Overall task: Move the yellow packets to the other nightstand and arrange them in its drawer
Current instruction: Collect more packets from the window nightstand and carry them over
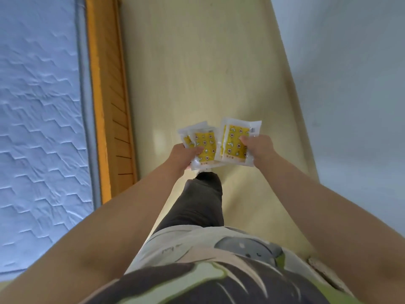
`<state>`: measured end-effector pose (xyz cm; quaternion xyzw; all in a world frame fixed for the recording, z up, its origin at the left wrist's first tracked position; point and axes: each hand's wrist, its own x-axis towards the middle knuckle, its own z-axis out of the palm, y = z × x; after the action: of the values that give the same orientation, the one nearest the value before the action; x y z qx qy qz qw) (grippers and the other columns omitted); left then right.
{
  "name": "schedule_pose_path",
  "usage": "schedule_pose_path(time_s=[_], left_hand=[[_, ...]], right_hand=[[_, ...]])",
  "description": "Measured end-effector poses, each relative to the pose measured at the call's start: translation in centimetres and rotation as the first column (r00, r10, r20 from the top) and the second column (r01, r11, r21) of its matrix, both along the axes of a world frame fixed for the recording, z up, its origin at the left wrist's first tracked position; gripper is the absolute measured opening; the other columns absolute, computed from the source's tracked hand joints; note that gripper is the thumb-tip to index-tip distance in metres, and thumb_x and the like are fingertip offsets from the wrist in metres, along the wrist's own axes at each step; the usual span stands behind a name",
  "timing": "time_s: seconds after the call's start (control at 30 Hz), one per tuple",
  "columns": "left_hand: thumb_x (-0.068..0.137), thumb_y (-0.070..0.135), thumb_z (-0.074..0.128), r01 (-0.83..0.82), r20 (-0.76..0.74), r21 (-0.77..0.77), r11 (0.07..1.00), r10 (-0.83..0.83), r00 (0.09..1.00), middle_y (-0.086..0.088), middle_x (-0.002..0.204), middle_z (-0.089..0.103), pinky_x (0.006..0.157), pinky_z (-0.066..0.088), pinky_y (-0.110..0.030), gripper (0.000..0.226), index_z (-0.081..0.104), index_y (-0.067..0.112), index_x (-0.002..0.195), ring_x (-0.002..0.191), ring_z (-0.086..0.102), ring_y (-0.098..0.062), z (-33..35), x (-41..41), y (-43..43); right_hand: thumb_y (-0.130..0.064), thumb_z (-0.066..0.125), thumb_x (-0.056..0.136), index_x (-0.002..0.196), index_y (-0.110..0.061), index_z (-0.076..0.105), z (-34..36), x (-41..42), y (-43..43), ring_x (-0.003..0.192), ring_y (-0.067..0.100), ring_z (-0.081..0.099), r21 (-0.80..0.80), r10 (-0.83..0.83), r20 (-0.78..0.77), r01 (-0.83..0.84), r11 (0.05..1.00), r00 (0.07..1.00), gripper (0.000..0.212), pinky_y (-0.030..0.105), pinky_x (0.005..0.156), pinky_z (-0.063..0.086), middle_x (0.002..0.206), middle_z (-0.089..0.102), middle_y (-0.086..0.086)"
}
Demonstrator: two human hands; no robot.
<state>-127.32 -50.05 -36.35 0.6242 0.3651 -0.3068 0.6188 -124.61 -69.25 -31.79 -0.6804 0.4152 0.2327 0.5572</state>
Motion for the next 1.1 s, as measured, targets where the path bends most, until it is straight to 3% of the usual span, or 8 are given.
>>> schedule_pose_path(time_s=[0.17, 0.3, 0.43, 0.67, 0.8, 0.93, 1.1], left_hand=[[0.086, 0.009, 0.069, -0.022, 0.023, 0.023, 0.999, 0.022, 0.999, -0.006, 0.095, 0.068, 0.084, 0.053, -0.035, 0.009, 0.063, 0.013, 0.092, 0.09, 0.065, -0.025, 2.2, 11.8, 2.7], [0.085, 0.008, 0.07, -0.076, 0.042, 0.02, 0.997, 0.075, 0.996, -0.007, 0.093, 0.068, 0.078, 0.053, -0.033, 0.009, 0.063, 0.015, 0.086, 0.083, 0.066, -0.022, 3.4, 20.0, 4.3], [0.085, 0.007, 0.07, -0.161, 0.057, -0.008, 0.987, 0.161, 0.985, -0.006, 0.099, 0.069, 0.067, 0.054, -0.025, 0.013, 0.064, 0.011, 0.096, 0.078, 0.066, -0.017, 3.5, 28.3, 5.9], [0.085, 0.009, 0.07, -0.351, 0.014, -0.009, 0.936, 0.351, 0.936, -0.004, 0.098, 0.067, 0.067, 0.055, -0.025, 0.022, 0.06, 0.01, 0.104, 0.077, 0.066, -0.016, 2.5, 45.3, 8.1], [0.086, 0.01, 0.07, -0.433, -0.052, -0.01, 0.902, 0.432, 0.901, -0.004, 0.096, 0.067, 0.069, 0.056, -0.028, 0.027, 0.059, 0.007, 0.11, 0.077, 0.067, -0.017, 2.4, 54.1, 9.3], [0.086, 0.012, 0.07, -0.484, -0.058, 0.002, 0.875, 0.484, 0.873, -0.009, 0.108, 0.068, 0.08, 0.057, -0.034, 0.038, 0.058, 0.003, 0.12, 0.093, 0.068, -0.025, 2.4, 61.6, 11.7], [0.087, 0.014, 0.069, -0.567, -0.067, -0.011, 0.823, 0.565, 0.822, -0.003, 0.107, 0.066, 0.068, 0.056, -0.028, 0.029, 0.057, 0.012, 0.114, 0.089, 0.067, -0.02, 2.2, 70.2, 17.2]], right_hand=[[-0.01, 0.063, 0.089, 0.115, 0.006, 0.058, 1.5, 12.4, 3.3, 0.091, 0.021, 0.056, -0.057, 0.127, -0.008, -0.127, 0.99, 0.992, 0.031, 0.032, 0.079, 0.045, 0.119, 0.062, 0.017], [-0.008, 0.063, 0.089, 0.115, 0.01, 0.057, 2.6, 20.8, 5.6, 0.112, 0.031, 0.059, -0.051, 0.192, 0.0, -0.192, 0.98, 0.981, 0.033, 0.041, 0.094, 0.047, 0.122, 0.061, 0.021], [-0.014, 0.065, 0.088, 0.113, 0.001, 0.058, 2.4, 30.2, 7.9, 0.106, 0.029, 0.062, -0.036, 0.308, -0.011, -0.308, 0.951, 0.951, 0.03, 0.041, 0.094, 0.049, 0.115, 0.063, 0.012], [-0.019, 0.064, 0.09, 0.115, 0.0, 0.059, 1.5, 50.3, 11.4, 0.089, 0.023, 0.056, -0.116, 0.473, -0.001, -0.469, 0.875, 0.881, 0.032, 0.033, 0.084, 0.047, 0.114, 0.063, 0.013], [-0.015, 0.066, 0.088, 0.114, -0.001, 0.061, 1.7, 60.8, 13.2, 0.096, 0.027, 0.06, -0.119, 0.542, -0.016, -0.54, 0.834, 0.84, 0.03, 0.029, 0.079, 0.044, 0.115, 0.064, 0.014], [-0.013, 0.067, 0.087, 0.115, 0.0, 0.061, 1.9, 70.0, 16.2, 0.103, 0.028, 0.062, -0.117, 0.59, -0.022, -0.588, 0.801, 0.807, 0.032, 0.033, 0.084, 0.047, 0.116, 0.064, 0.014], [-0.013, 0.068, 0.086, 0.118, 0.0, 0.059, 1.1, 80.3, 23.4, 0.107, 0.027, 0.061, -0.09, 0.677, -0.026, -0.677, 0.731, 0.735, 0.035, 0.031, 0.084, 0.047, 0.117, 0.063, 0.013]])
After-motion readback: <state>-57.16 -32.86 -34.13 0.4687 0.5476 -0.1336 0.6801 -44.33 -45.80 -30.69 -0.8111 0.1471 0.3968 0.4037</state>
